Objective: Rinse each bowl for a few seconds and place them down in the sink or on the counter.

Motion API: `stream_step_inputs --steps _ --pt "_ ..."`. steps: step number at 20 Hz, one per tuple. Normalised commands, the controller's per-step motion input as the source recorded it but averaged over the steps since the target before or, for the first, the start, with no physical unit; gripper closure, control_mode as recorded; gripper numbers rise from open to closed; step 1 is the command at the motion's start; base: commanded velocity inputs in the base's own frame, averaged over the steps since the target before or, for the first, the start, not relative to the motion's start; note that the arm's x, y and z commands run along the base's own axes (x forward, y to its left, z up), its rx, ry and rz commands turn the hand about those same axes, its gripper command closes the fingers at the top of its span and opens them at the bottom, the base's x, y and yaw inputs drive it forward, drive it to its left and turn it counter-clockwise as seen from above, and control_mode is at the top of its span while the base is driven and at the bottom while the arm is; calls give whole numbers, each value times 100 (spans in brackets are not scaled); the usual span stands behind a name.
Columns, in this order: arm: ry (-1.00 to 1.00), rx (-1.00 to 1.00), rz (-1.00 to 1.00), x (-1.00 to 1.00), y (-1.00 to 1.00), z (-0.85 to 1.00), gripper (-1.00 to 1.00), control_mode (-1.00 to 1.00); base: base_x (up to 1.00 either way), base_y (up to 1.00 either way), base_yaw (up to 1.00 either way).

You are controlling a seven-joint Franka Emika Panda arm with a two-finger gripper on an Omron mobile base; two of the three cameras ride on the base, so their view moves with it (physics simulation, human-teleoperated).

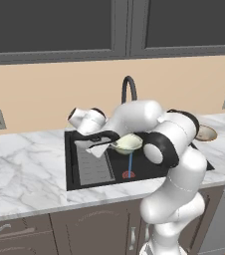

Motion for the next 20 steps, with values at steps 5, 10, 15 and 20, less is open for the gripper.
stream_step_inputs --steps 5,10,15,20 --pt "3 0 -10 21 -4 -18 100 -100 0 0 0" --pt "0 0 -9 23 -4 -16 100 -100 0 0 0" --pt "0 0 -8 27 -1 -15 100 -100 0 0 0" --pt "0 0 -7 26 -2 -10 100 -100 0 0 0"
